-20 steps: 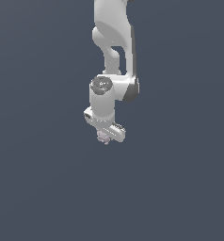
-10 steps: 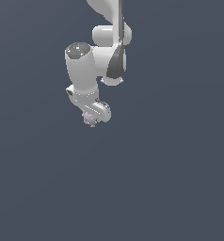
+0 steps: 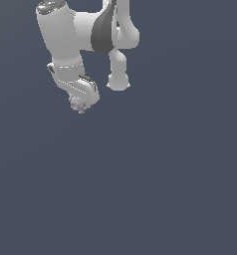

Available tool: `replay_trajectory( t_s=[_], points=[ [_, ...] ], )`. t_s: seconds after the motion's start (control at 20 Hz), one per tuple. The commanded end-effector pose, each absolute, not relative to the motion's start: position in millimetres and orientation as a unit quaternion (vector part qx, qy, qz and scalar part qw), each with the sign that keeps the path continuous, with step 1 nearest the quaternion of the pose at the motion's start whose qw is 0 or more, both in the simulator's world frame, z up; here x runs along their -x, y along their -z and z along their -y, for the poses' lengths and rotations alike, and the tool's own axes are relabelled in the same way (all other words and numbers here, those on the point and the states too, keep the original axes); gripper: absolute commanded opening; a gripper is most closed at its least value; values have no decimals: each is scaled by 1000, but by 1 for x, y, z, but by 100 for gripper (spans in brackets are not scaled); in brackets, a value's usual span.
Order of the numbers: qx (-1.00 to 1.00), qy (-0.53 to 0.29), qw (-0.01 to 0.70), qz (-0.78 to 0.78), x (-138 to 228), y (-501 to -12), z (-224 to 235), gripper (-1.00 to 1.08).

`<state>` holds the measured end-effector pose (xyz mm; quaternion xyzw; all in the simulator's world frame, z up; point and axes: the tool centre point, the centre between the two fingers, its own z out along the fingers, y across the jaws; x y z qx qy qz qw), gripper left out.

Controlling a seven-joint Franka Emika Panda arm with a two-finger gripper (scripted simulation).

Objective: Pick up the object and move it to a goal position.

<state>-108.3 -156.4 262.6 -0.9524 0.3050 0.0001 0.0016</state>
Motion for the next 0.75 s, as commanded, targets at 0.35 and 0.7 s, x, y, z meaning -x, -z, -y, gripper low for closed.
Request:
replay_trajectory(
  t_s=[0.35, 0.7],
  points=[
    [953, 0, 0, -305, 134, -314, 194, -100],
    [953, 0, 0, -304, 136, -321, 201, -100]
  ],
)
